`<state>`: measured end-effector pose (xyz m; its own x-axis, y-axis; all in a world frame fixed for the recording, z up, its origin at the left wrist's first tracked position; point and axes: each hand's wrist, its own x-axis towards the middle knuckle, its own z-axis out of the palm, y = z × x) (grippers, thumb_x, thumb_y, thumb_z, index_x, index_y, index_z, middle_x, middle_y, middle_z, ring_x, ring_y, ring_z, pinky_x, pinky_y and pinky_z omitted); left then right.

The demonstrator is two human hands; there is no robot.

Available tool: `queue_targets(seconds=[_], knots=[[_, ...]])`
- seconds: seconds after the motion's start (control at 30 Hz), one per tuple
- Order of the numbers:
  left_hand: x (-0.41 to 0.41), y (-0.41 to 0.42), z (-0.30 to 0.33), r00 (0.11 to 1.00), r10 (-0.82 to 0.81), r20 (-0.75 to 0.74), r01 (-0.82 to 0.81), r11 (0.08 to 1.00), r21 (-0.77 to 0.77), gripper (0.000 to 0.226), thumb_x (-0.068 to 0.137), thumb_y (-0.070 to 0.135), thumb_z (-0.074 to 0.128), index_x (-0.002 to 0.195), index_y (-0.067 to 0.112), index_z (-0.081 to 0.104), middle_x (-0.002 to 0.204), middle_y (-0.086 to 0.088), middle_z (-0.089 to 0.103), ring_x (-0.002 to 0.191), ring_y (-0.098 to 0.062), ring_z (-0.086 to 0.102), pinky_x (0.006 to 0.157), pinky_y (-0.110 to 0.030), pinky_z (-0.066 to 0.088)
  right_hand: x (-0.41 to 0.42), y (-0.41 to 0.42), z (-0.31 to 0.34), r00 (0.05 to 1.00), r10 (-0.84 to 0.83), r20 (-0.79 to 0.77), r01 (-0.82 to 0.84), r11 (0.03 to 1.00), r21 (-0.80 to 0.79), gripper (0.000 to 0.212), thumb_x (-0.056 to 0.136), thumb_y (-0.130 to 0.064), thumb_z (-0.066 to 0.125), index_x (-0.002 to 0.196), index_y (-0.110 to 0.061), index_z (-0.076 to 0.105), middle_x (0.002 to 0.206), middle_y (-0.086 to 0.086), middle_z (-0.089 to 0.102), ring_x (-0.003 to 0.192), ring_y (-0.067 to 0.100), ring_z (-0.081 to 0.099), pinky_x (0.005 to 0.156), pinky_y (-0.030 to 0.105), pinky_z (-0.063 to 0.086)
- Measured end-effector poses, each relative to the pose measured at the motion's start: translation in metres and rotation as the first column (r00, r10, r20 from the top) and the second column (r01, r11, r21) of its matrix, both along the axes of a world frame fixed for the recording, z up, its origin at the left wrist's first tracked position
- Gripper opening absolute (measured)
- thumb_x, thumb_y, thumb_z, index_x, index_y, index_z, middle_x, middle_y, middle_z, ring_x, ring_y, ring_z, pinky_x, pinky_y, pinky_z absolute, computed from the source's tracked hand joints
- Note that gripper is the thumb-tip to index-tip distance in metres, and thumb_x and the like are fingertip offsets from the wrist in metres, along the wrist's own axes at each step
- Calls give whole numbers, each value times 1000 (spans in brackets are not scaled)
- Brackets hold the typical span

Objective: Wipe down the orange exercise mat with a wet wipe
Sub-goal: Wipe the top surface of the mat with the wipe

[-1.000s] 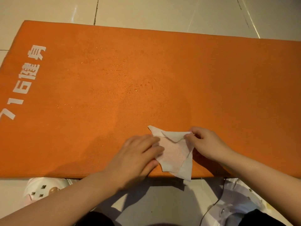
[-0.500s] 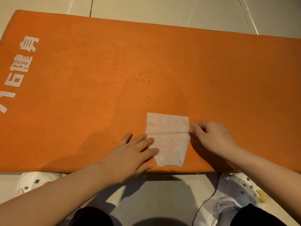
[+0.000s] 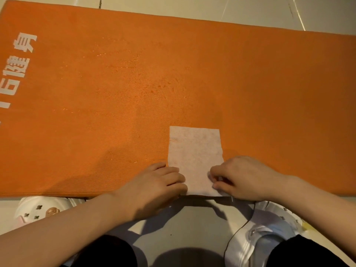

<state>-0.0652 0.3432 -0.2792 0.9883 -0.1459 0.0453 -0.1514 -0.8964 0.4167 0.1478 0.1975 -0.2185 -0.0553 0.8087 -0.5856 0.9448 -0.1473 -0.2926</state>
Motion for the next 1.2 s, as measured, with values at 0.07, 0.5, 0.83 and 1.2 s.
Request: queue_targets(seconds=[0.07,0.5,0.83,1.2], knots=[[-6,-3,1,1000,25,10,-24,999,-42,26,91,30,48,111,26,65,109,7,67,107,-16,62,98,-34,39,-7,1,0,995,-102,-8,102,994,48,15,100,-43,46,91,-31,50,77,-11,59,68,7,53,56,21,36],[-14,12,8,973,230,0,-229,973,22,29,96,38,46,107,23,68,91,7,67,80,-17,62,75,-35,43,-51,27,-70,979,-202,6,198,963,185,79,87,-61,-4,157,-24,-1,165,1,-10,149,15,-17,118,41,-18],[-47,38,-27,889,386,-247,-327,912,247,68,99,68,18,147,26,43,152,-9,43,140,-27,31,112,-54,20,63,-34,-85,685,-666,296,662,739,128,82,86,-64,1,157,-24,-1,165,3,-9,151,20,-7,121,47,0],[-50,35,-31,882,410,-233,-381,911,159,60,104,57,17,148,25,41,151,-5,45,141,-26,35,113,-50,18,-79,33,-89,978,-209,25,205,973,108,75,85,-60,-11,153,-28,-20,155,-6,-34,145,14,-30,113,42,-27]])
